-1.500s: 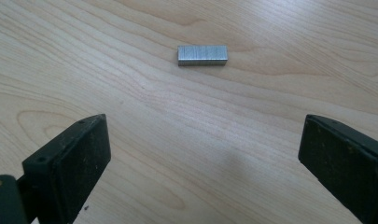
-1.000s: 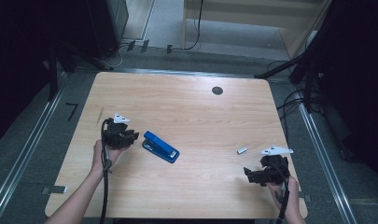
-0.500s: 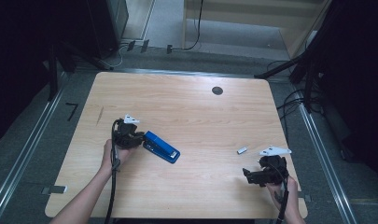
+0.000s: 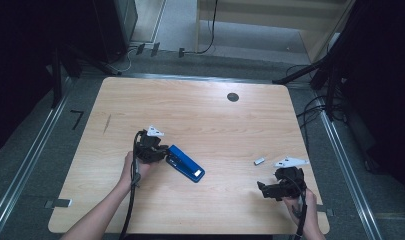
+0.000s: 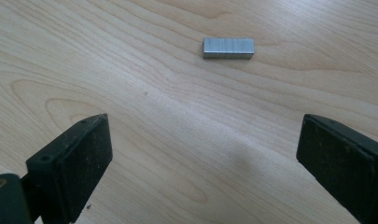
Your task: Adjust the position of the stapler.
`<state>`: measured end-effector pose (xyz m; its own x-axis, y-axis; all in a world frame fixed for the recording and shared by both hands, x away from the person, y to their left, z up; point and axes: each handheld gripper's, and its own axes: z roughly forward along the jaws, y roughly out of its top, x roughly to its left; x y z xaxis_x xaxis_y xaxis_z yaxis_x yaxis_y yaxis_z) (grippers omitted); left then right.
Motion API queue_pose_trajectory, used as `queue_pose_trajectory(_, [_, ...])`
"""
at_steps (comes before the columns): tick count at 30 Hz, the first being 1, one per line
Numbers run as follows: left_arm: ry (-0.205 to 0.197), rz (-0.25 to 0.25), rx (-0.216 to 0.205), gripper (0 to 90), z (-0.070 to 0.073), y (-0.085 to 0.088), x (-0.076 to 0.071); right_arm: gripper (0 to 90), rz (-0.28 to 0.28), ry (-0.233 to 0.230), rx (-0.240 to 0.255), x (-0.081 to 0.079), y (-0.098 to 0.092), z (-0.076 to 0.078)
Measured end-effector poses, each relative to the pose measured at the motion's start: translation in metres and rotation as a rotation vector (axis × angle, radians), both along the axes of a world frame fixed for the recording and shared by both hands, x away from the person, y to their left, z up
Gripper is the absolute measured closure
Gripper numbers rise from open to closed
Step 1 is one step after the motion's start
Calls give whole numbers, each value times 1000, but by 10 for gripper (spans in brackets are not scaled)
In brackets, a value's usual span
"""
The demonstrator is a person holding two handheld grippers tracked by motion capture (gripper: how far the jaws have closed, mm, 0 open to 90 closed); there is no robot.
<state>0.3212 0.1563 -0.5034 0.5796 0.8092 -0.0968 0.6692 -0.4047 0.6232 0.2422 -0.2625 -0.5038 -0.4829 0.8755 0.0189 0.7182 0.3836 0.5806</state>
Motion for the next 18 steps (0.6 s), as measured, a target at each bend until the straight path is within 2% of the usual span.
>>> queue_pose_trajectory(7, [5, -51, 4, 806, 0, -19, -8, 37, 26, 10, -2, -2, 7, -1])
queue_pose_trajectory(11, [15, -53, 4, 774, 0, -16, -8, 39, 36, 10, -6, -2, 10, -2])
queue_pose_trajectory(12, [19, -48, 20, 770, 1, -14, -8, 43, 38, 15, -10, -3, 12, -2])
queue_pose_trajectory(18, [27, -33, 8, 799, 8, -8, -13, 59, 54, 18, -23, -4, 18, -2])
